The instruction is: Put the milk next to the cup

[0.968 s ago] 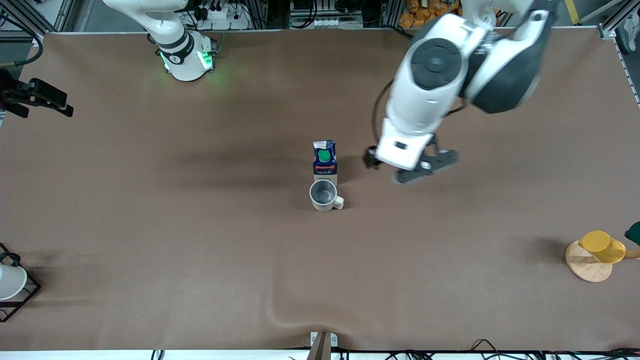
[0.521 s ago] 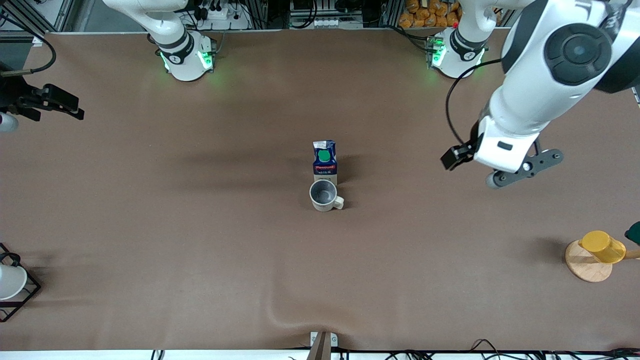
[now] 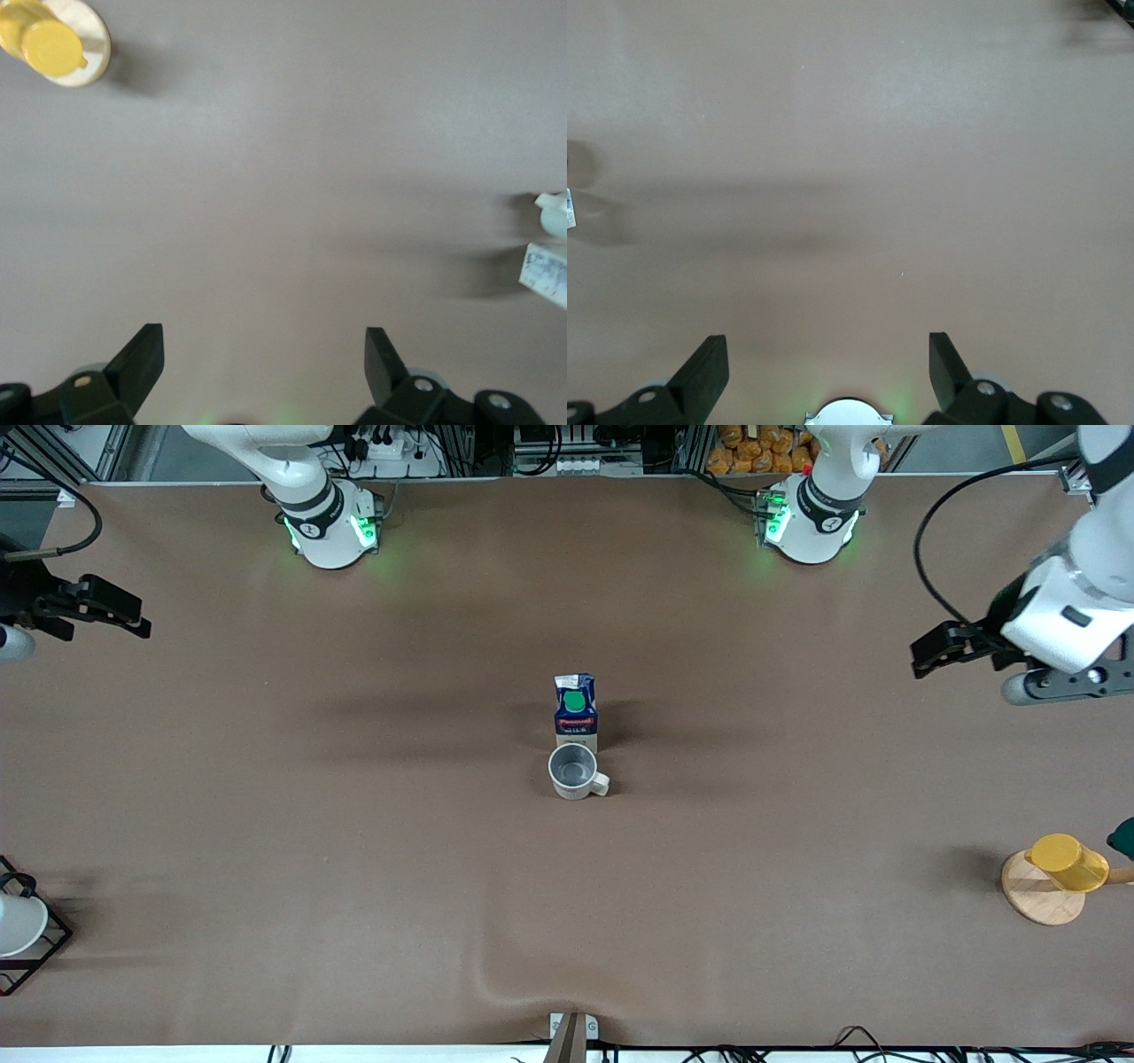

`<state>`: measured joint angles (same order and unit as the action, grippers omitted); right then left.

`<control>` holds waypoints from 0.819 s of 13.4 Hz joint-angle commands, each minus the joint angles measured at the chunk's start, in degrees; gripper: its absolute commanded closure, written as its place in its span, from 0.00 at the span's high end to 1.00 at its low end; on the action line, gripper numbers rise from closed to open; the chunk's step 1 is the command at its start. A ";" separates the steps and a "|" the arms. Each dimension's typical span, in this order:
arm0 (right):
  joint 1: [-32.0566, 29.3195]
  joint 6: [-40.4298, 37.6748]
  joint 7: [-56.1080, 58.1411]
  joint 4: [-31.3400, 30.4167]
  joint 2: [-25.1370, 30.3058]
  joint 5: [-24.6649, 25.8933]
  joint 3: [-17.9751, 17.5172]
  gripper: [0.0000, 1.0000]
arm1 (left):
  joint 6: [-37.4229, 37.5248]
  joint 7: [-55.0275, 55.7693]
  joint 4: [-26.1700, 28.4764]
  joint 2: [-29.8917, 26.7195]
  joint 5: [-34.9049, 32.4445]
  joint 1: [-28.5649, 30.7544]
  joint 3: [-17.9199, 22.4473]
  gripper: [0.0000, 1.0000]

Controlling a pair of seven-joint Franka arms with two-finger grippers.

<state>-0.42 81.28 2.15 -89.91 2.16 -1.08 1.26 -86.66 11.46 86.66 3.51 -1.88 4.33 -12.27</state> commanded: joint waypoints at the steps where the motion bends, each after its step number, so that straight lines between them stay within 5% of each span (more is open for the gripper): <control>1: -0.46 -0.60 -1.00 -0.44 0.66 -0.24 0.06 1.00 | -1.32 -3.63 1.67 -1.93 1.00 -0.20 2.32 1.00; 4: -0.54 -0.60 -1.00 -0.44 0.66 -0.24 0.14 1.00 | -1.67 -8.20 1.93 -2.90 0.92 -1.33 6.18 1.00; 11: 0.07 1.77 -1.00 -0.53 0.04 -0.33 -0.12 1.00 | -1.94 -7.33 2.02 -2.55 1.18 -2.48 6.90 1.00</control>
